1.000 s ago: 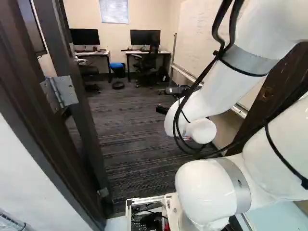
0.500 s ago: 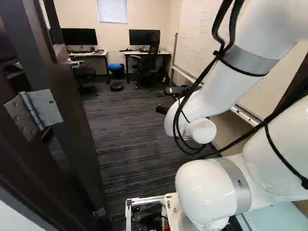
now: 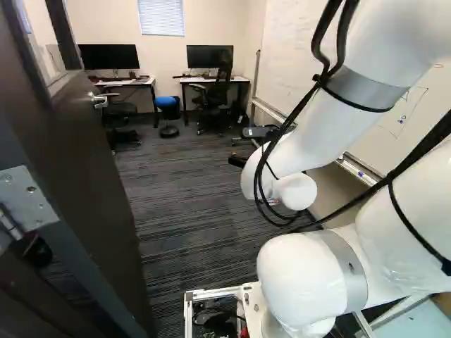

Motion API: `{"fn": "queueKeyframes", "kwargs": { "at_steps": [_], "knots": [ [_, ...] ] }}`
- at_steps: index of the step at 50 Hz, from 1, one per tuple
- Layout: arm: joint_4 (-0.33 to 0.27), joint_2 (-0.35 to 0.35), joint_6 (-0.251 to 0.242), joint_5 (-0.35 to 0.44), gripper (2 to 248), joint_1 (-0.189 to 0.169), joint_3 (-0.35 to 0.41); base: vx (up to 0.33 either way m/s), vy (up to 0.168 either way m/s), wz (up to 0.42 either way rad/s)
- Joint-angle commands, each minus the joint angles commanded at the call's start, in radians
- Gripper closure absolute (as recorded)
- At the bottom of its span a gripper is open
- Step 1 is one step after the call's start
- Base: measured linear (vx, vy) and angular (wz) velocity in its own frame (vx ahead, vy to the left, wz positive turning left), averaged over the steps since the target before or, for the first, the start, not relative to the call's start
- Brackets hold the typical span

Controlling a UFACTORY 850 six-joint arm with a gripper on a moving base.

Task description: Open the door and move inside

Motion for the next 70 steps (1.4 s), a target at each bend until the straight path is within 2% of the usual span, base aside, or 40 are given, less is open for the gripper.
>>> {"fn": "queueKeyframes", "kwargs": {
  "at_steps": [70],
  "knots": [
    [0.0,0.0,0.0,0.0,3,0.0,0.0,0.19,0.004,-0.015]
  ]
}}
